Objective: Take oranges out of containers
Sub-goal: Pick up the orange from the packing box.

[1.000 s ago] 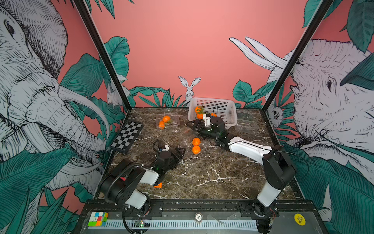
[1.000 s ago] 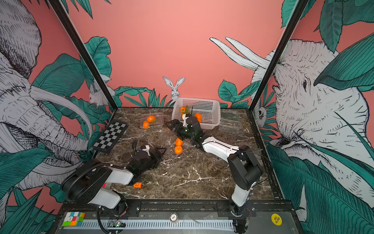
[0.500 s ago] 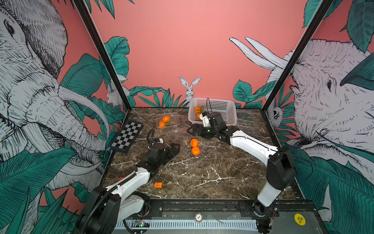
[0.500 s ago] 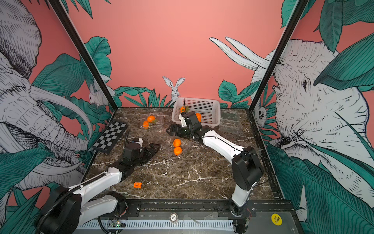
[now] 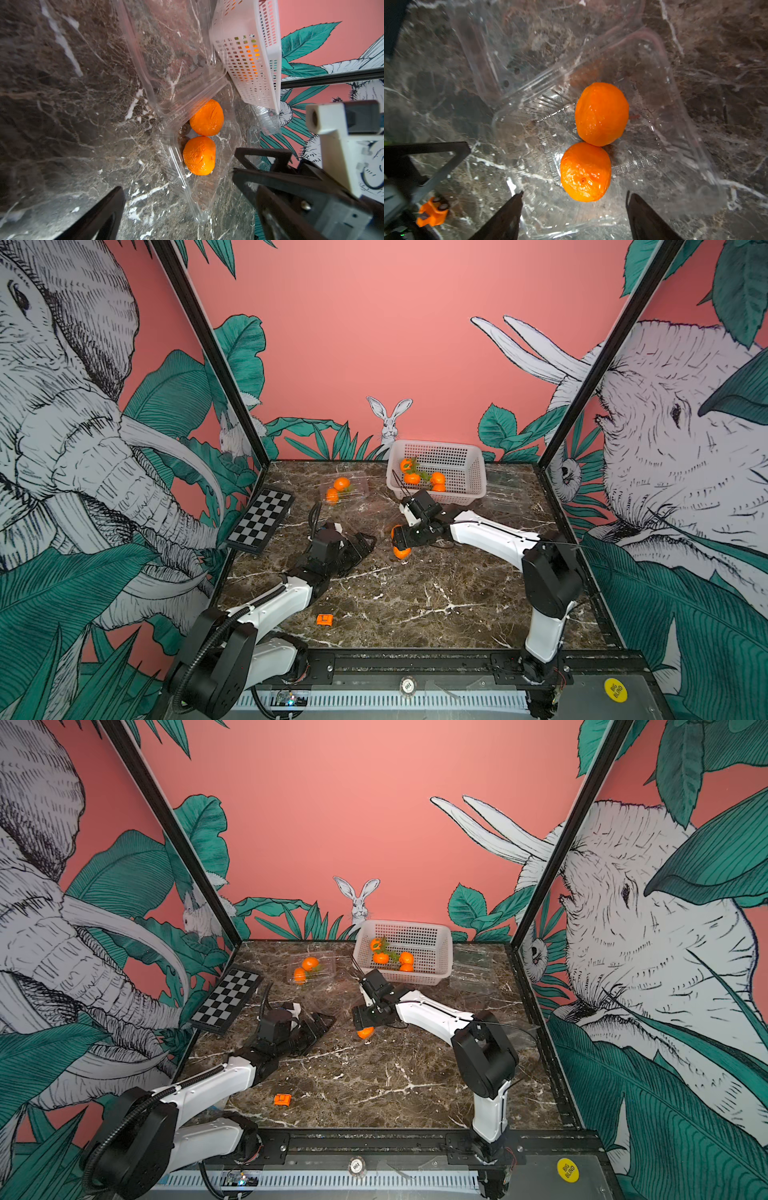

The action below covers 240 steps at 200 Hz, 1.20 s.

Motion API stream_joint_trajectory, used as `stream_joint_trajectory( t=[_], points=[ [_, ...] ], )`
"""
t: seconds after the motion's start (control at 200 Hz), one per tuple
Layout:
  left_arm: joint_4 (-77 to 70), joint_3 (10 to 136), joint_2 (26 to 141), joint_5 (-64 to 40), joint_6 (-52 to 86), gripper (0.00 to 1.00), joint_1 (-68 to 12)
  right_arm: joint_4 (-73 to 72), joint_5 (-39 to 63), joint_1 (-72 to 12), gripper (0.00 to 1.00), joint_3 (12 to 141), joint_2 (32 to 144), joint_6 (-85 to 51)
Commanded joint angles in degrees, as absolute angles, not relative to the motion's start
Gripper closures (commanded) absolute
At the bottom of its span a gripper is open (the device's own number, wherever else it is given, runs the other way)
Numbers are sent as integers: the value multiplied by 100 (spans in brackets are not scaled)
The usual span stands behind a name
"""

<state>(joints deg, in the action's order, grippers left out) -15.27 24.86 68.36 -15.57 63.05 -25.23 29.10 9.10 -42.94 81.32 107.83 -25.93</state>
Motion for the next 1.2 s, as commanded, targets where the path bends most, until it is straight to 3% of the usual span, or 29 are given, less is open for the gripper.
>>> stream_joint_trajectory(
  t=[0.0, 0.31, 0.615, 0.905, 1.195],
  points=[
    [-1851, 2376, 6740, -1635, 6486, 1, -2505, 3300, 427, -4415, 22, 8428, 10995, -2173],
    [-1916, 2187, 6714, -1578, 6495, 1, -2505, 3926, -42, -4693, 27, 9009, 11636, -2029],
    [-1885, 2272, 6836, -1591, 6349, 1, -2504, 3981, -279, -4755, 38, 9113, 11978, -2109],
    [-1627, 2512, 6910, -1604, 6036, 1, -2504, 4190, -506, -4747, 48, 9296, 11769, -2153],
    [-617, 3628, 6895, -1661, 5232, 1, -2505, 4382, 62, -4301, 47, 9798, 10881, -2365]
  ],
)
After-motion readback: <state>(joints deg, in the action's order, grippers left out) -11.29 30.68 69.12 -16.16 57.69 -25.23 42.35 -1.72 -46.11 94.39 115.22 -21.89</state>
